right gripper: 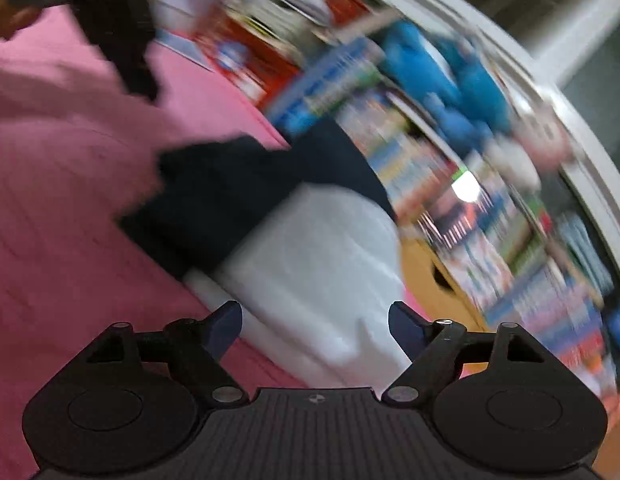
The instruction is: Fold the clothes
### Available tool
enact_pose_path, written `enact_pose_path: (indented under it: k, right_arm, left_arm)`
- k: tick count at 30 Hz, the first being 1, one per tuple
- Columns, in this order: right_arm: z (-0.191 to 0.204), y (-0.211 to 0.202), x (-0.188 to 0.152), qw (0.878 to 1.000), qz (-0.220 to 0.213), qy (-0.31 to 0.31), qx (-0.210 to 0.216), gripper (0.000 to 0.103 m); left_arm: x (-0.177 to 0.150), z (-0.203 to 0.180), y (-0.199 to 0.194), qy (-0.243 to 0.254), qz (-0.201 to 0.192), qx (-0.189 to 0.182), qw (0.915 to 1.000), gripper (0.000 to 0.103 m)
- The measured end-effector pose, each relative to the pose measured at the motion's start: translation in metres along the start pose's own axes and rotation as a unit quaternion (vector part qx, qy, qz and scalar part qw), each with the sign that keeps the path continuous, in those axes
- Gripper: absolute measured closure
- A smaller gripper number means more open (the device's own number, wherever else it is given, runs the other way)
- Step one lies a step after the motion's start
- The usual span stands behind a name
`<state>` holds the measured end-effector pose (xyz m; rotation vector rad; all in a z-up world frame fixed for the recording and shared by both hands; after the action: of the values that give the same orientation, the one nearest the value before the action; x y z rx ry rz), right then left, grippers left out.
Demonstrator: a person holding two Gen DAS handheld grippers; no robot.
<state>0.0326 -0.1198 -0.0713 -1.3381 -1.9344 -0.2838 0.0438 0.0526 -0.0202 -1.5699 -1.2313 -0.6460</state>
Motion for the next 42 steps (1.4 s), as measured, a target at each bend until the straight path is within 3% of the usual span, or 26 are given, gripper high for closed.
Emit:
enact_pose_path:
  k: [5, 7, 9, 10, 11, 12, 18, 21, 25, 27, 28, 29, 31, 34, 35, 36, 39, 42]
  right_arm:
    - [0.017, 0.015, 0.026, 0.999, -0.03, 0.016, 0.036, 0.026]
    - [0.021, 0.023, 0.03, 0.998, -0.027, 0.035, 0.054, 0.04]
    - [0.023, 0.03, 0.031, 0.996, -0.021, 0.054, 0.062, 0.065]
    - [0.022, 0.032, 0.032, 0.996, -0.02, 0.063, 0.061, 0.07]
    - [0.019, 0.031, 0.034, 0.996, -0.027, 0.068, 0.057, 0.083]
    - [0.016, 0.029, 0.035, 0.995, -0.034, 0.072, 0.055, 0.087]
    - [0.001, 0.008, 0.046, 0.994, -0.062, 0.077, 0.043, 0.094]
    - [0.001, 0.005, 0.048, 0.993, -0.064, 0.083, 0.051, 0.095]
    - [0.007, 0.005, 0.044, 0.991, -0.059, 0.095, 0.067, 0.095]
    - [0.012, 0.005, 0.041, 0.991, -0.055, 0.101, 0.074, 0.095]
    - [0.012, 0.004, 0.04, 0.991, -0.056, 0.099, 0.073, 0.095]
    - [0.013, 0.003, 0.039, 0.992, -0.056, 0.093, 0.071, 0.095]
    - [0.009, -0.004, 0.034, 0.993, -0.053, 0.079, 0.067, 0.092]
    - [-0.008, -0.017, 0.015, 0.996, -0.039, 0.07, 0.049, 0.069]
    - [-0.016, -0.02, 0.007, 0.996, -0.031, 0.069, 0.039, 0.054]
    - [-0.026, -0.022, -0.006, 0.998, -0.016, 0.066, 0.016, 0.049]
    - [-0.061, -0.013, -0.046, 0.995, 0.04, 0.082, -0.048, 0.049]
    - [-0.098, 0.008, -0.08, 0.98, 0.094, 0.162, -0.063, 0.049]
  left_arm:
    - [0.001, -0.021, -0.013, -0.029, 0.001, -0.088, 0.9957, 0.064]
    - [0.0, -0.023, -0.014, -0.062, 0.012, -0.128, 0.9898, 0.057]
    - [-0.001, -0.024, -0.013, -0.095, 0.028, -0.161, 0.9821, 0.056]
    - [-0.002, -0.025, -0.01, -0.108, 0.036, -0.171, 0.9788, 0.053]
    - [-0.002, -0.025, -0.006, -0.119, 0.044, -0.178, 0.9757, 0.052]
    - [-0.003, -0.025, -0.002, -0.131, 0.052, -0.186, 0.9724, 0.049]
    - [-0.005, -0.025, 0.021, -0.2, 0.099, -0.23, 0.9473, 0.04]
    - [-0.009, -0.033, 0.038, -0.2, 0.117, -0.232, 0.9447, 0.032]
    - [-0.013, -0.041, 0.066, -0.218, 0.137, -0.229, 0.9389, 0.032]
    - [-0.015, -0.047, 0.074, -0.219, 0.142, -0.22, 0.9398, 0.039]
    - [-0.016, -0.051, 0.078, -0.219, 0.144, -0.215, 0.9408, 0.05]
    - [-0.018, -0.052, 0.078, -0.206, 0.142, -0.204, 0.9465, 0.055]
    - [-0.021, -0.055, 0.077, -0.168, 0.134, -0.176, 0.9606, 0.075]
    - [-0.028, -0.052, 0.072, -0.12, 0.124, -0.157, 0.9724, 0.08]
    - [-0.03, -0.051, 0.07, -0.107, 0.122, -0.15, 0.9752, 0.082]
    - [-0.031, -0.05, 0.068, -0.096, 0.121, -0.145, 0.9773, 0.083]
    - [-0.033, -0.049, 0.065, -0.075, 0.114, -0.139, 0.9808, 0.085]
    - [-0.033, -0.052, 0.065, -0.058, 0.108, -0.131, 0.9837, 0.085]
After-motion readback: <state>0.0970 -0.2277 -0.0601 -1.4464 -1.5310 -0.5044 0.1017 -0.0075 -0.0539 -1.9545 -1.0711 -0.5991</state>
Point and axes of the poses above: each gripper's, at about its wrist camera, not at the fingertips, and y roughly the way its jaws point, z to its left, x to its top, the point moved 7 cm from there along y, roughly the way its jaws point, and after that the axes turned 11 degrees about -z, right-handed, at the moved point
